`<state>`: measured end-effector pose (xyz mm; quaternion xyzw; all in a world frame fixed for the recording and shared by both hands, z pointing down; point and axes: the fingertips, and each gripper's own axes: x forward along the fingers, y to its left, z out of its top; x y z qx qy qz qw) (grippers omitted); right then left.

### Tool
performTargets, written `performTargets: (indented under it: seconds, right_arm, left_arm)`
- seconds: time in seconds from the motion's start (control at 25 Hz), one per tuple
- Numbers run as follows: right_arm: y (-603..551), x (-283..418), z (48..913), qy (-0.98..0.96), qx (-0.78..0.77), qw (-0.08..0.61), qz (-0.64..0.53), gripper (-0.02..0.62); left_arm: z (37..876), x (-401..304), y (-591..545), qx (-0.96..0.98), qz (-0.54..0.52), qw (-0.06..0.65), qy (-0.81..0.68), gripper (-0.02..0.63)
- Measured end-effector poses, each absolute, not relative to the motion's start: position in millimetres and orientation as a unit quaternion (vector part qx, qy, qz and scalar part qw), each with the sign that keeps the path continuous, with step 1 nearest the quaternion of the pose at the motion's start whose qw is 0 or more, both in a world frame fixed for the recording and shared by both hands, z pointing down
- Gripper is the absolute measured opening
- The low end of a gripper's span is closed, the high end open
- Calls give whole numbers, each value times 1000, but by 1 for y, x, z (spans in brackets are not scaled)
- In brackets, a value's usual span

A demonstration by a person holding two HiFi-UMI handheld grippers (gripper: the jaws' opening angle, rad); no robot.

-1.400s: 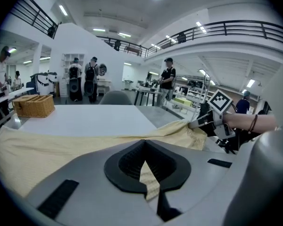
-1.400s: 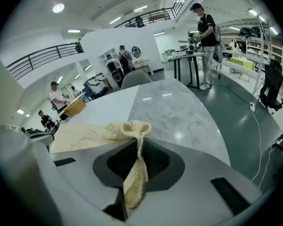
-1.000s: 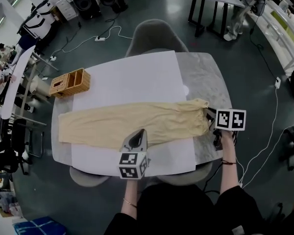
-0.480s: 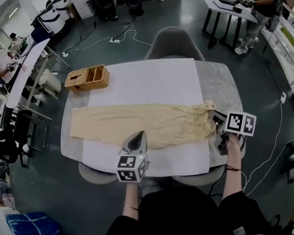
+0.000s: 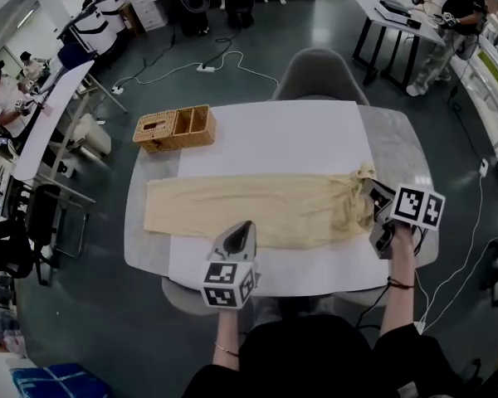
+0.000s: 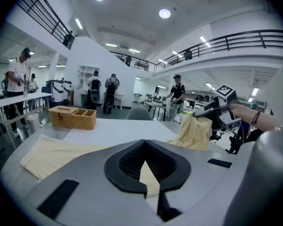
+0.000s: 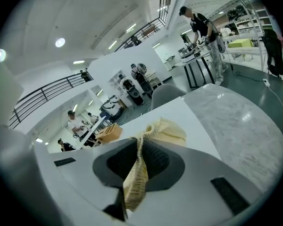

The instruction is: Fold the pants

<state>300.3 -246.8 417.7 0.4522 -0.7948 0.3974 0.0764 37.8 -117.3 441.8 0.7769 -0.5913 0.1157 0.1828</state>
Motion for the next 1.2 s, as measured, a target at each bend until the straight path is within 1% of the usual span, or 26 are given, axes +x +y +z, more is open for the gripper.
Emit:
performTargets:
  seconds: [0.56, 1.2]
  right_arm:
    - [-217, 166, 402, -808, 452, 59, 375, 44]
    - [-204, 91, 406, -833, 407, 82, 365, 44]
  left_arm:
    - [438, -85, -86, 779, 94, 185, -592, 8]
    - [431, -127, -65, 758, 102, 172, -621, 8]
